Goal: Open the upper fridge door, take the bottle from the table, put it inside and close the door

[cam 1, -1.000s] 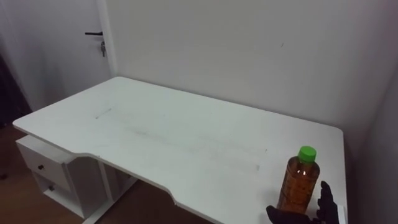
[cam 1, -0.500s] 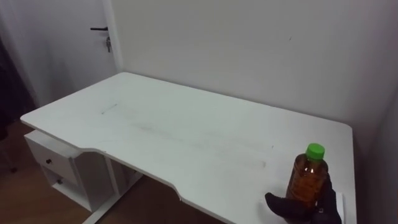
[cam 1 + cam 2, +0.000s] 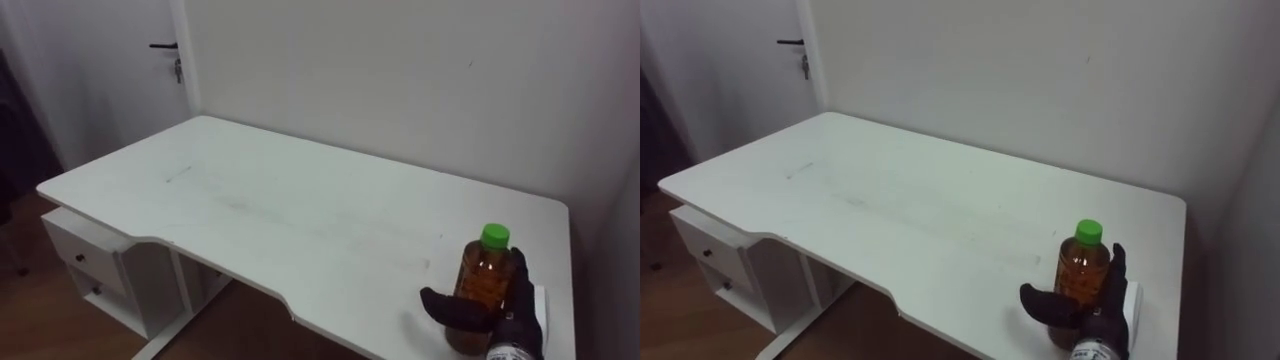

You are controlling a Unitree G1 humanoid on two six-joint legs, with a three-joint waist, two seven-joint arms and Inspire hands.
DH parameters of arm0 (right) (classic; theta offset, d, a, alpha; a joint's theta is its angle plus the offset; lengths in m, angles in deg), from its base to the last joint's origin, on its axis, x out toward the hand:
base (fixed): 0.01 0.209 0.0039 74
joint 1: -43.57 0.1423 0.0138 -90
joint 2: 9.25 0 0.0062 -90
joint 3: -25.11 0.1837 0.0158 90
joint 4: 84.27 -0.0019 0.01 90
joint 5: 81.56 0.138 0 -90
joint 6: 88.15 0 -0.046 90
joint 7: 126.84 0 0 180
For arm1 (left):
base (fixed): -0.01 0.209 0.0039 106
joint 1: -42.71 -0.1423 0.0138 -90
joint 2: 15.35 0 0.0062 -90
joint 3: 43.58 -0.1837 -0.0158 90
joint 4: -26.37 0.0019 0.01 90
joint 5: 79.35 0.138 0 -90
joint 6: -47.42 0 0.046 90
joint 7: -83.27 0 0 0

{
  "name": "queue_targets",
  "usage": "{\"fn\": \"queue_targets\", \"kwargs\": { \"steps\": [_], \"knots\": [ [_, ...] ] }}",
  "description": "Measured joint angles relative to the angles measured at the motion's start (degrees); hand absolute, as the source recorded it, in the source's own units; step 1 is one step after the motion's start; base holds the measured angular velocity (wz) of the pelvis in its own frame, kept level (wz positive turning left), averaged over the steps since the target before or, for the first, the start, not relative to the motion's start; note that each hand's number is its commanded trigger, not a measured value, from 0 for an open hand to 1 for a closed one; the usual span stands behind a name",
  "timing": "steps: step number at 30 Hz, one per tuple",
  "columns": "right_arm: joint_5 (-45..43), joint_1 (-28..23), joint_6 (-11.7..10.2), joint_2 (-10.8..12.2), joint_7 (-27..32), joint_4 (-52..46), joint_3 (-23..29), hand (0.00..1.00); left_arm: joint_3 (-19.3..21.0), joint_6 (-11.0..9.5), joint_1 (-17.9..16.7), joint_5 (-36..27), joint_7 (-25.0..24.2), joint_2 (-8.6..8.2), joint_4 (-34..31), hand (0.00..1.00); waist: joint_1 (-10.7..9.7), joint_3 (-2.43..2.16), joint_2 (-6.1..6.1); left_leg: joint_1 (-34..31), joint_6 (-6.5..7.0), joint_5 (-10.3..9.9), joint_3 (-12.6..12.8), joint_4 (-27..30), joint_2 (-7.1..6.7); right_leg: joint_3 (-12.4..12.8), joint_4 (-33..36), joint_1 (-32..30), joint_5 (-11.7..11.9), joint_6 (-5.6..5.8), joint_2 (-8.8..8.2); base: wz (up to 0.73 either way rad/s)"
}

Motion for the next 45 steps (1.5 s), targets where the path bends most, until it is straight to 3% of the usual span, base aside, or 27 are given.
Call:
{"fn": "queue_targets", "kwargs": {
  "steps": [17,24,30,34,39,43,45],
  "knots": [
    [1.89,-0.02,-0.01,-0.62,-2.19,4.59,-0.03,1.0,0.3,0.51,-0.45,0.1,0.06,0.0,-1.46,0.0,-0.16,0.02,0.15,0.35,0.25,-0.21,-1.21,0.56,-0.02,-0.21,-1.19,1.93,0.14,0.12,0.65,0.04],
    [2.47,-0.01,-0.02,-0.67,-3.1,4.51,-0.14,1.0,0.14,0.53,-0.69,0.15,0.02,-0.05,-1.49,0.0,-0.07,-0.23,-0.13,0.04,0.44,-0.09,-1.18,0.58,-0.03,-0.02,-1.04,1.22,0.52,0.17,0.48,0.0],
    [11.14,0.0,-0.23,-1.24,-8.12,4.1,0.06,1.0,0.39,-0.19,-0.1,0.42,-0.48,-0.03,-1.44,0.0,-0.33,-0.49,-0.49,0.3,0.47,-0.08,-0.54,0.3,-0.01,-0.13,-1.21,1.18,0.52,0.26,0.29,-0.06],
    [13.13,-0.11,0.63,-1.34,-11.45,2.46,0.07,1.0,2.65,-0.78,-0.17,0.39,-1.49,0.04,-1.33,0.0,-1.83,-0.45,-0.33,0.27,0.5,-0.06,-0.51,0.33,-0.09,2.0,-1.11,0.76,0.6,0.39,0.72,0.0],
    [16.02,-2.06,1.3,-4.94,-16.22,-4.0,0.07,1.0,5.31,-1.33,-0.29,0.32,-2.22,0.07,-1.19,0.0,-2.5,-0.53,-0.63,0.81,0.67,0.03,1.13,-0.49,-0.08,3.05,-0.81,0.11,0.46,0.64,0.4,-0.12],
    [15.25,-2.21,1.57,-8.18,-19.78,-9.22,0.62,1.0,8.18,-2.57,0.26,0.04,-2.09,0.41,0.51,0.0,-5.21,-0.59,-1.77,2.05,0.69,0.04,1.98,-1.1,-0.02,5.5,-1.19,0.5,0.45,0.65,1.15,-0.15],
    [15.31,-2.26,1.57,-9.26,-20.94,-11.25,1.63,1.0,8.19,-2.96,0.29,0.03,-2.09,0.92,0.71,0.0,-5.49,-0.58,-2.41,3.0,0.69,0.04,2.81,-1.95,0.03,6.49,-1.21,0.67,0.46,0.69,1.35,-0.31]
  ]
}}
